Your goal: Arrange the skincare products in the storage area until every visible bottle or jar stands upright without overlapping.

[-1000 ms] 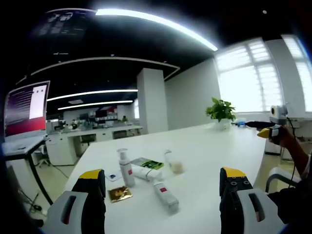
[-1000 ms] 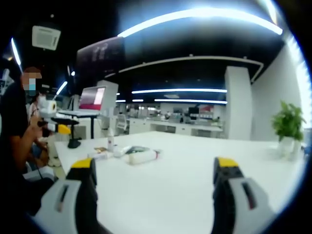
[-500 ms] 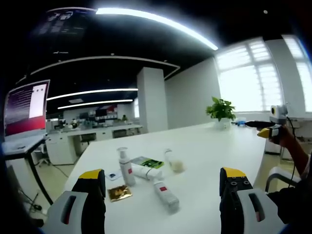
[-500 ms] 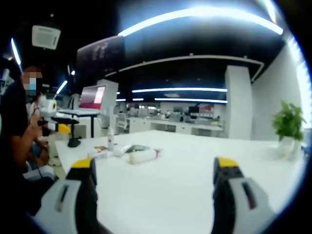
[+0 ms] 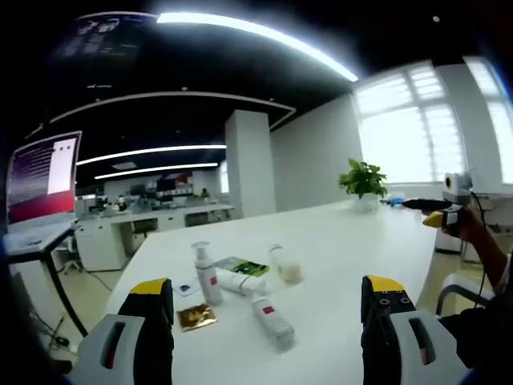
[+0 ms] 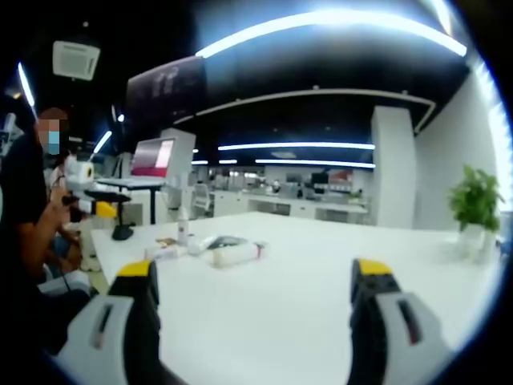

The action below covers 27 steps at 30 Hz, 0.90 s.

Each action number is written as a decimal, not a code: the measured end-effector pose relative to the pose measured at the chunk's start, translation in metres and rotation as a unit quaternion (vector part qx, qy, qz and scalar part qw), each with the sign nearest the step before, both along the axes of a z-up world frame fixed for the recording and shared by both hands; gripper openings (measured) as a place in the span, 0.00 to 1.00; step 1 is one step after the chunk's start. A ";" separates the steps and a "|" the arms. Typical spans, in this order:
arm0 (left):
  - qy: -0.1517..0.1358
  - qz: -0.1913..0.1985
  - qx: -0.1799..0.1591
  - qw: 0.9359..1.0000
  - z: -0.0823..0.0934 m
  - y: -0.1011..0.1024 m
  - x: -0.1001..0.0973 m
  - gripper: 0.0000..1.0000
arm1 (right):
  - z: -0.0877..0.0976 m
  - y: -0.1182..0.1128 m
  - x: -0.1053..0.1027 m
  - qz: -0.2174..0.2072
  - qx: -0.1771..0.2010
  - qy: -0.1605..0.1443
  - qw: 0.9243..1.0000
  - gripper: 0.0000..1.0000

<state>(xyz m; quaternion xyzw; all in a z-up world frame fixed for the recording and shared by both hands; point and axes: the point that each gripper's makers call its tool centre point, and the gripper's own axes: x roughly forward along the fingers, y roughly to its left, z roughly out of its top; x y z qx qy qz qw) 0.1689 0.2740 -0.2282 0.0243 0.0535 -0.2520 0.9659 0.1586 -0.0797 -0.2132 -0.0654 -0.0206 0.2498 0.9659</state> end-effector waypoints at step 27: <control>0.005 0.000 0.005 1.000 -0.003 -0.001 0.001 0.99 | -0.004 0.003 0.002 0.004 -0.005 0.010 1.000 1.00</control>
